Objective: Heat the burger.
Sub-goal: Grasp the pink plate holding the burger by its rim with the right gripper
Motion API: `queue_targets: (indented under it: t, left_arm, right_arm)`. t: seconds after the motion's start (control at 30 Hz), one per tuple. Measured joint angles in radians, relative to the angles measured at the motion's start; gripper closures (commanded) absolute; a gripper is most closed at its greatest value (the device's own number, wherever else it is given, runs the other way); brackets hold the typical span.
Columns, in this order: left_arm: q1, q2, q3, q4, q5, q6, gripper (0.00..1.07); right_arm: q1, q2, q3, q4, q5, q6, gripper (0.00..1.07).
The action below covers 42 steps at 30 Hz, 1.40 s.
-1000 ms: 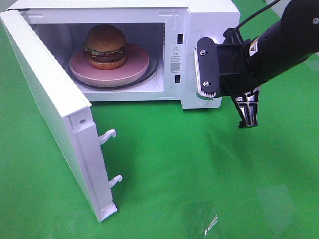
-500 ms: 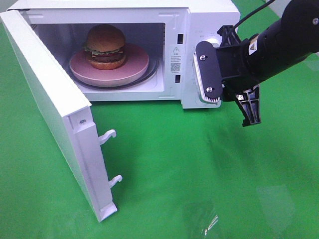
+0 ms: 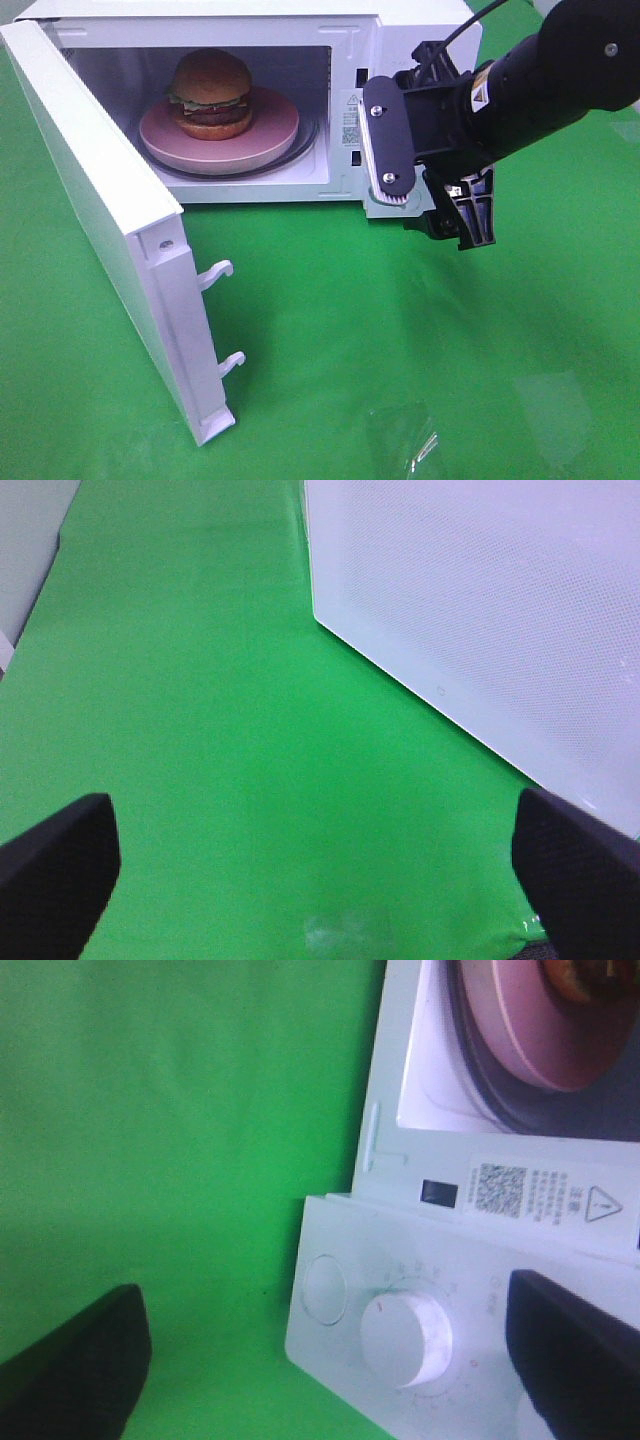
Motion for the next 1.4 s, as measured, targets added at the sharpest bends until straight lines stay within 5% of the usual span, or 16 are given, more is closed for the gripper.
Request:
queue_targets:
  t: [0.2, 1.4]
  left_arm:
    - [0.0, 0.0, 0.0, 0.0, 0.0, 0.0, 0.07]
    - [0.0, 0.0, 0.0, 0.0, 0.0, 0.0, 0.07]
  right_arm:
    - [0.052, 0.05, -0.094, -0.131, -0.007, 0.129, 0.16]
    - [0.106, 0.503, -0.516, -0.129, -0.025, 0.139, 0.19]
